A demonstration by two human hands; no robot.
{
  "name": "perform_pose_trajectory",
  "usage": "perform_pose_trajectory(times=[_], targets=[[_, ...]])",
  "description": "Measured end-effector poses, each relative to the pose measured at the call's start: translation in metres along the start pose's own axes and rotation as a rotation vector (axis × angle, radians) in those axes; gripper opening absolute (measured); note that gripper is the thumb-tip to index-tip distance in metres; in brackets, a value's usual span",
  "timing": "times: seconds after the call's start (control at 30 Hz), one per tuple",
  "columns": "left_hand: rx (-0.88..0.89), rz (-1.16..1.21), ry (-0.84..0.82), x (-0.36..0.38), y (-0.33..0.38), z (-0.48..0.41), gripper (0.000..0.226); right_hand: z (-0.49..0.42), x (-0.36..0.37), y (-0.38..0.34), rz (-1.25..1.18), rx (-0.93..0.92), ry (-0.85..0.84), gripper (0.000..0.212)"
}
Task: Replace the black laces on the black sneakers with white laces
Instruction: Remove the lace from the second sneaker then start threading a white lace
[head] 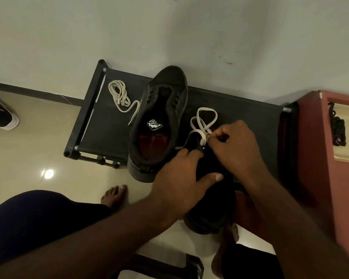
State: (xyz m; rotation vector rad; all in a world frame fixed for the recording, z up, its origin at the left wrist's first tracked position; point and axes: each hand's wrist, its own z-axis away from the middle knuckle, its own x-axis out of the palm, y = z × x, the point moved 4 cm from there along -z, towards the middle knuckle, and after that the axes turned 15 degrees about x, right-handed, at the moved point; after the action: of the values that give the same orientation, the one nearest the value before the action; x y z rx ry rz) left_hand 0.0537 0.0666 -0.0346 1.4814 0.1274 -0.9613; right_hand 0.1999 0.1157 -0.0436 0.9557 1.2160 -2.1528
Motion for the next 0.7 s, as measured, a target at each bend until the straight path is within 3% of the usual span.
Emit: perform_pose_trajectory(times=[0.13,0.27,0.47,0.57,0.7], targets=[[-0.101,0.203,0.090,0.003,-0.005,-0.003,0.041,-0.003,-0.003,-0.001,-0.033,-0.016,-0.002,0.028],[-0.128,0.246,0.146,0.007,-0.007,-0.007,0.028,0.001,0.001,-0.008,-0.063,-0.040,-0.011,0.042],[-0.198,0.366,0.243,0.010,-0.012,-0.008,0.024,-0.005,0.014,-0.003,-0.082,0.046,-0.113,0.032],[-0.205,0.367,0.250,0.014,-0.013,-0.010,0.028,-0.001,0.011,-0.002,-0.060,0.099,-0.148,0.012],[-0.199,0.364,0.249,0.015,-0.015,-0.012,0.031,0.001,0.011,0.001,-0.064,0.107,-0.220,0.013]])
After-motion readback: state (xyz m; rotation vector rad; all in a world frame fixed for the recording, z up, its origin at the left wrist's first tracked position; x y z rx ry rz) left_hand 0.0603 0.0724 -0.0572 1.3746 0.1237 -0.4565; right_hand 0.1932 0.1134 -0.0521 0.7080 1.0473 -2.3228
